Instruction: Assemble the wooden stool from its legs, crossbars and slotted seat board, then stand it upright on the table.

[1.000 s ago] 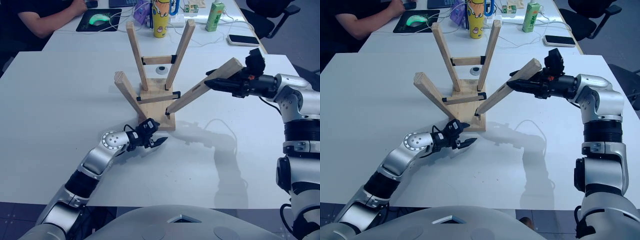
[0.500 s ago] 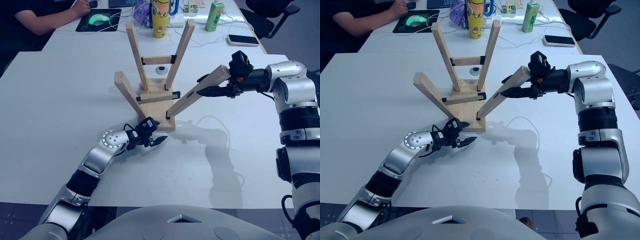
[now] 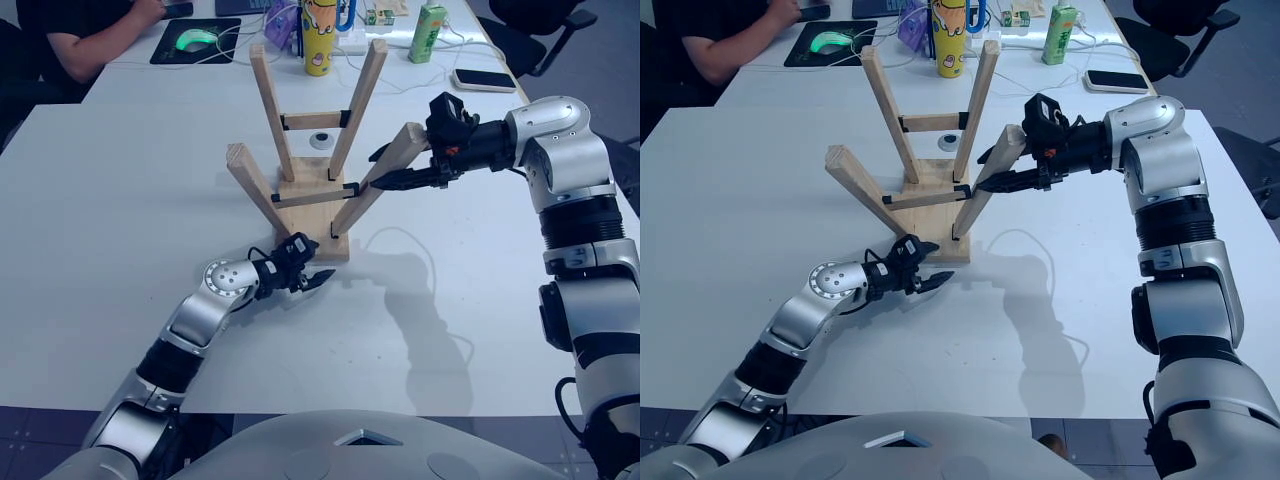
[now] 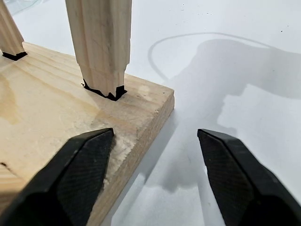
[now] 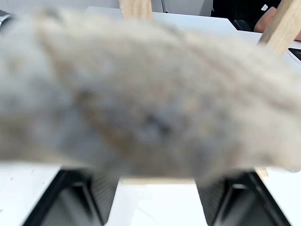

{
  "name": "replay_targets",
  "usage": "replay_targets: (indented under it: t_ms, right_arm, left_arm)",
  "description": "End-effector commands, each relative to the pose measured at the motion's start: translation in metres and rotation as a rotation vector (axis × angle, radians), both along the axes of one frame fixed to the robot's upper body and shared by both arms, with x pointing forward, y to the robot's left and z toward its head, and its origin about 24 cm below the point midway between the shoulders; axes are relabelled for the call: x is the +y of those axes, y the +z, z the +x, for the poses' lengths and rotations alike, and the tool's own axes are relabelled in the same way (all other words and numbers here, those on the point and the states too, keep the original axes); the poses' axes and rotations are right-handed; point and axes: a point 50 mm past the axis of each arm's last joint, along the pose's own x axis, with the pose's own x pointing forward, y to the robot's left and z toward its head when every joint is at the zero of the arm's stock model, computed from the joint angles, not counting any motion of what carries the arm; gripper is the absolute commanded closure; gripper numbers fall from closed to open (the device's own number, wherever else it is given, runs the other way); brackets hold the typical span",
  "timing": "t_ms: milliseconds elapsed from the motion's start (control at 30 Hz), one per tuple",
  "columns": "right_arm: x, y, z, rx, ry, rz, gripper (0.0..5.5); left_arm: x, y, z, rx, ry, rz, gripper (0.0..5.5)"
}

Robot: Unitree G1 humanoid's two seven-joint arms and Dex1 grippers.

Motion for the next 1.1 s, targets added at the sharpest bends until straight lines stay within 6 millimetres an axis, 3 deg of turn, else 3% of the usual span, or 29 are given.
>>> replay_targets:
  t_ms: [33,367,567,700,800,900,1033,1100]
  right_arm:
    - [0.011,-0.016,0.000,0.042,0.013,-0.070,3.46]
    - [0.029,-0.012,-0.002,0.037,0.088,-0.062,3.46]
    - [0.033,-0.026,0.003,0.046,0.041,-0.086,3.46]
    - [0.027,-0.031,0.001,0.064,0.022,-0.114,3.46]
    - [0.022,-0.033,0.003,0.073,-0.020,-0.139,3.46]
    - [0.019,-0.035,0.002,0.082,-0.038,-0.151,3.46]
    - [0.018,-0.038,-0.001,0.087,-0.042,-0.157,3.46]
    - [0.018,-0.039,-0.001,0.091,-0.043,-0.160,3.46]
  left_arm:
    - [0.004,-0.014,-0.006,0.065,0.034,0.031,2.18]
    - [0.002,-0.017,-0.008,0.074,0.045,0.023,2.18]
    - [0.002,-0.019,-0.008,0.076,0.046,0.024,2.18]
    - [-0.003,0.006,-0.003,-0.042,0.050,-0.107,2.18]
    - [-0.005,0.043,0.000,-0.291,0.079,-0.200,2.44]
    - [-0.007,0.083,-0.009,-0.673,0.075,-0.183,2.95]
    - [-0.014,0.128,-0.022,-1.193,0.137,-0.020,3.63]
    - [-0.016,0.133,-0.015,-1.275,0.197,0.096,4.00]
